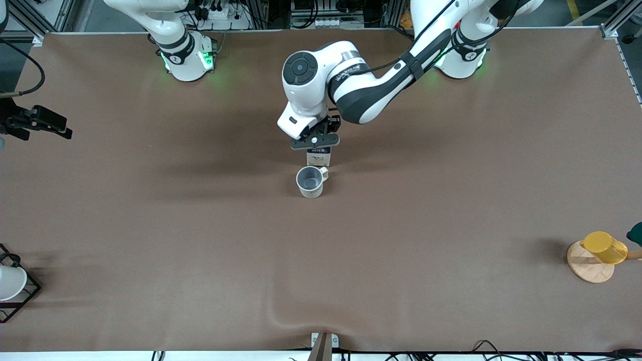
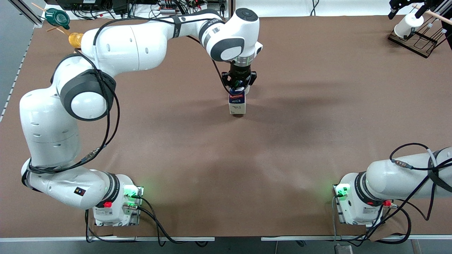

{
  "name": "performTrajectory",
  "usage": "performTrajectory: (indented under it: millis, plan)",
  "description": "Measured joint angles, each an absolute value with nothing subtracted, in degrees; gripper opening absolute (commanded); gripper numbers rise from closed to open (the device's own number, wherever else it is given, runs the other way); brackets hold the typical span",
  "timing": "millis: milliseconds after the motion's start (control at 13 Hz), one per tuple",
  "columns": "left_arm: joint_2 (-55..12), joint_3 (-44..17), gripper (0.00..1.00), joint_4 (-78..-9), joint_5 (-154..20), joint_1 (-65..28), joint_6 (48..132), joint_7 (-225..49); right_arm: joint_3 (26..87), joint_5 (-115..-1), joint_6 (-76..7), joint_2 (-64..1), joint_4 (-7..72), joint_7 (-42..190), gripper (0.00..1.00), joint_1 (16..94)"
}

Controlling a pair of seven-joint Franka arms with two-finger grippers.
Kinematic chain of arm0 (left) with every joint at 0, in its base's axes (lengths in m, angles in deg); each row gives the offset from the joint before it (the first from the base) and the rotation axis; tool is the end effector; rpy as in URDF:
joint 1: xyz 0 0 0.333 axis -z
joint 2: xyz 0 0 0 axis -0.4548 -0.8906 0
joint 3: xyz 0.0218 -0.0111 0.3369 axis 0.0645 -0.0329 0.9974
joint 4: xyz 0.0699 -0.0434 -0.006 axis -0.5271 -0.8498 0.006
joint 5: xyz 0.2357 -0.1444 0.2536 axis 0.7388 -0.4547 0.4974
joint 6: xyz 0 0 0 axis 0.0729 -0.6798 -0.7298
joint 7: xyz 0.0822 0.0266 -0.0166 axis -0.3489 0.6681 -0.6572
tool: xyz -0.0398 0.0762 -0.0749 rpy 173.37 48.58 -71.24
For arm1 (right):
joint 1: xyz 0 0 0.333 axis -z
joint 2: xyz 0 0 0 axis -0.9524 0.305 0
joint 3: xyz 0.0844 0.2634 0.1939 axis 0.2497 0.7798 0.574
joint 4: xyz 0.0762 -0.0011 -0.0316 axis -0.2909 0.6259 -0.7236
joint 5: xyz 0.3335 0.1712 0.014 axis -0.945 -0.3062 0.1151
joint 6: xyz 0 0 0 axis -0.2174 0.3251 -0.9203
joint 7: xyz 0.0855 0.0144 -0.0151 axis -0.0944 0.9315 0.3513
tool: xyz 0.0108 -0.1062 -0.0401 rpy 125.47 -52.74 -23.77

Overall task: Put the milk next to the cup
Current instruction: 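Carry the milk carton with the left gripper beside the mug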

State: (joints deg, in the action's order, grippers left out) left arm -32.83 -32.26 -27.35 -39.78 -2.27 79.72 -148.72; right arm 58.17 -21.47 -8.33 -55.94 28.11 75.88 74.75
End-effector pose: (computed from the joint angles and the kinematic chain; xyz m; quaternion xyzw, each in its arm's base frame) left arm 0.4200 -0.5445 0.3706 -0.9973 -0.0346 0.0589 0.0275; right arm 0.5239 -0.0587 0.6159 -0.9995 -0.0056 0.0311 0.0072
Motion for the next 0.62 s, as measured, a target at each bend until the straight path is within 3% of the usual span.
performTrajectory:
  millis: [385,462,538,615]
  plan:
    - [-33.36,-31.96,0.44,-27.11,-39.77,-2.01,79.76,-148.71,58.28,-21.47,-8.26,-55.94,27.6,71.79,1.0,74.67]
    - [-33.55,-31.71,0.51,-27.06,-39.77,-1.99,80.06,-148.71,58.25,-21.47,-8.25,-55.94,27.04,71.47,1.0,74.68]
    - [-33.78,-31.5,0.86,-27.04,-39.77,-1.99,80.54,-148.71,58.25,-21.49,-8.24,-55.94,26.66,71.37,1.0,74.68]
    - [-34.07,-31.43,1.0,-27.02,-39.77,-1.98,80.73,-148.71,58.25,-21.5,-8.26,-55.94,26.56,71.37,1.0,74.68]
